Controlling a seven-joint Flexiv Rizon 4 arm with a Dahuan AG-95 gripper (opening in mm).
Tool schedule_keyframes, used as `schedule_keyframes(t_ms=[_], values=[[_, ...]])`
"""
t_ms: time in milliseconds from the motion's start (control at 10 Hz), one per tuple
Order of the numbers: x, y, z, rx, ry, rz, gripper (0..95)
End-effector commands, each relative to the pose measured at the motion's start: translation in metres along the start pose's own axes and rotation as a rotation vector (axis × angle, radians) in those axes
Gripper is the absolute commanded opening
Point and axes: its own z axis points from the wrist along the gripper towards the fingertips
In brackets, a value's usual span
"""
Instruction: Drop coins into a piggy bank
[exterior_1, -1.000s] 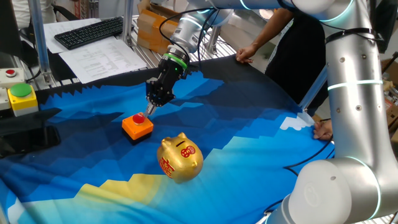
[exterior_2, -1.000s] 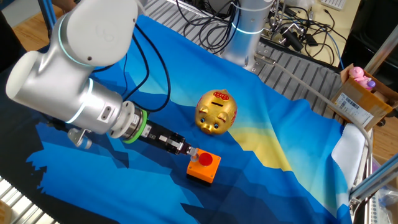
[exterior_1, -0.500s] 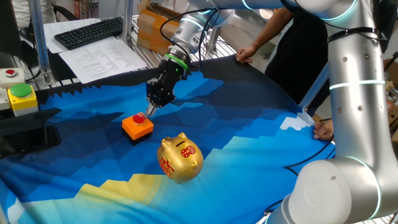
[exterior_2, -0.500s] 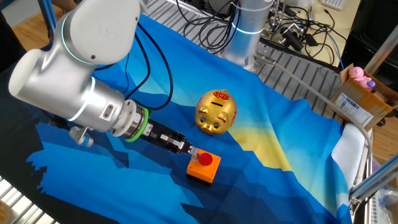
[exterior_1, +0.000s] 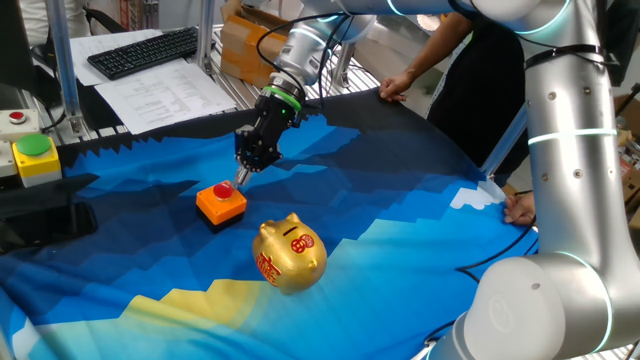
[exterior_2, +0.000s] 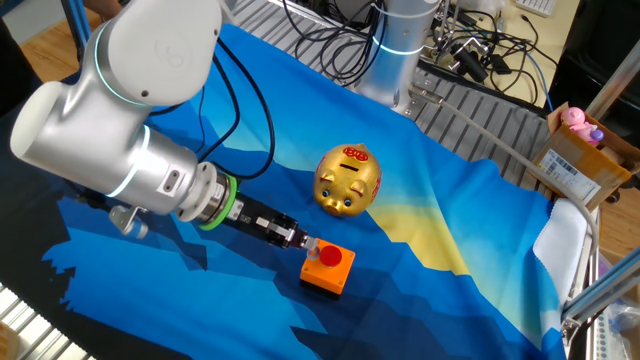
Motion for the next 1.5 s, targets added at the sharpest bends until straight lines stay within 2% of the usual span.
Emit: schedule_keyframes(t_ms=[100,500,600,700,800,1000,1100,1200,1400,1500], values=[[0.000,0.000,0.000,0.000,-0.002,0.000,0.0],[0.000,0.000,0.000,0.000,-0.002,0.000,0.0],[0.058,0.037,-0.043,0.107,-0.080,0.099,0.0],[0.058,0.037,-0.042,0.121,-0.106,0.102,0.0],[0.058,0.037,-0.042,0.193,-0.158,0.093,0.0],[0.058,0.037,-0.043,0.215,-0.186,0.096,0.0],[0.059,0.037,-0.043,0.261,-0.211,0.106,0.0],[0.058,0.037,-0.042,0.328,-0.235,0.133,0.0],[0.057,0.036,-0.042,0.399,-0.265,0.206,0.0],[0.057,0.036,-0.041,0.444,-0.291,0.252,0.0]])
